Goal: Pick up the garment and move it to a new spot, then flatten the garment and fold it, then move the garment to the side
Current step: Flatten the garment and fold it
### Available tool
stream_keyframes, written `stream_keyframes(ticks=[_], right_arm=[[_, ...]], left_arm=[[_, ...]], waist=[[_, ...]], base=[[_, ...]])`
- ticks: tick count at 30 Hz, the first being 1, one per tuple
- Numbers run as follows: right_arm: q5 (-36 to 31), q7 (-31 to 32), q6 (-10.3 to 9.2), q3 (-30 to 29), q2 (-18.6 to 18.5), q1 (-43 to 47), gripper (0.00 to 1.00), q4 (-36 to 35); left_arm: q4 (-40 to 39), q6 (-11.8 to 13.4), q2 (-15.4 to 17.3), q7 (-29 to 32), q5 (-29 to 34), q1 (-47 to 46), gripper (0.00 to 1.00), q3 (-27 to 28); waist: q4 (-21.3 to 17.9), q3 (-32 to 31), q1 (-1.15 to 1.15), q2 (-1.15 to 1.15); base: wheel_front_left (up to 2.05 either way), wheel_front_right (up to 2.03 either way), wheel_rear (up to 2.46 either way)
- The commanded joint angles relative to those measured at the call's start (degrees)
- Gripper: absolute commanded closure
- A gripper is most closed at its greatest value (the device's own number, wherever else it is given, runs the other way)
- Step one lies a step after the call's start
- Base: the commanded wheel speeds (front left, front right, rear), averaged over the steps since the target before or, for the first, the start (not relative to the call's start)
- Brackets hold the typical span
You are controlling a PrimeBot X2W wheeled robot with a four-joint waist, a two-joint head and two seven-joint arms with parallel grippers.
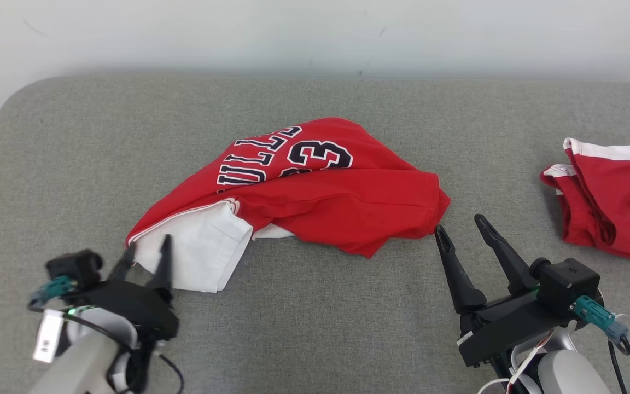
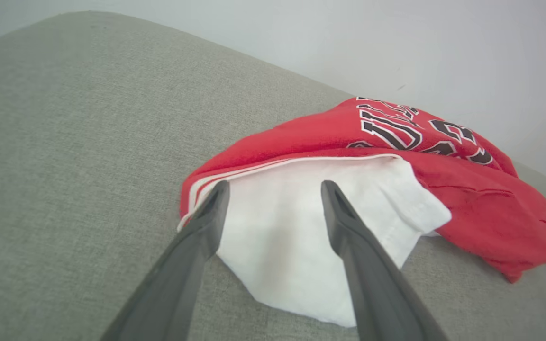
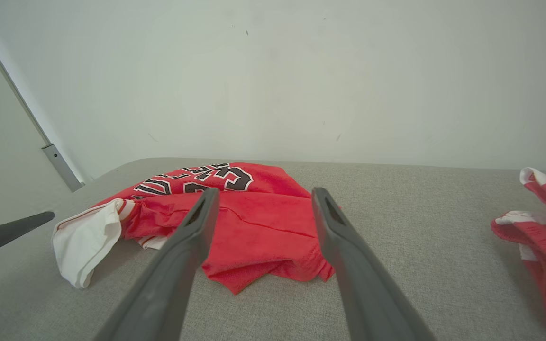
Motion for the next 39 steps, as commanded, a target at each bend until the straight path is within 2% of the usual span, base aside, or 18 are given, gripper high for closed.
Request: stream_keyframes(ticks=[1, 11, 20, 27, 32, 39], right_arm=[[-0.5, 0.2, -0.04, -0.2, -0.1, 0.4, 0.00, -0.2], [0.0, -0.2, -0.04, -0.3, -0.1, 0.2, 0.00, -0.1], [0.2, -0.7, -0.04, -0.4, -0.1, -0.4, 0.00, 0.1], [0.4, -0.8, -0.03, -0.3, -0.1, -0.8, 0.00, 0.3], [0.2, -1.0, -0.03, -0.5, -0.1, -1.0, 0.00, 0.5], [0.4, -1.2, -0.04, -0.5, -0.1, -1.0, 0.00, 0.6]], left_arm=[[-0.9, -0.1, -0.1, -0.3, 0.8, 0.7, 0.00, -0.6], [-5.2, 1.3, -2.3, 2.1, 5.6, 0.4, 0.00, -6.6], [-2.6, 6.9, -3.4, 3.6, 12.4, -1.1, 0.00, -12.4], [1.2, 9.4, -5.1, 2.4, 14.3, -1.2, 0.00, -13.6], [4.3, 10.3, -6.2, 1.5, 15.3, -1.5, 0.00, -14.1], [8.7, 8.9, -6.5, 1.0, 15.1, -1.2, 0.00, -14.4]], waist=[[0.0, 0.1, 0.00, 0.00], [-0.5, 0.4, 0.00, 0.00], [-0.8, 0.9, 0.00, 0.00], [-1.0, 1.3, 0.00, 0.00], [-1.2, 1.5, 0.00, 0.00], [-1.3, 1.7, 0.00, 0.00]], base=[[0.00, 0.00, 0.00], [0.00, 0.00, 0.00], [0.00, 0.00, 0.00], [0.00, 0.00, 0.00], [0.00, 0.00, 0.00], [0.00, 0.00, 0.00]])
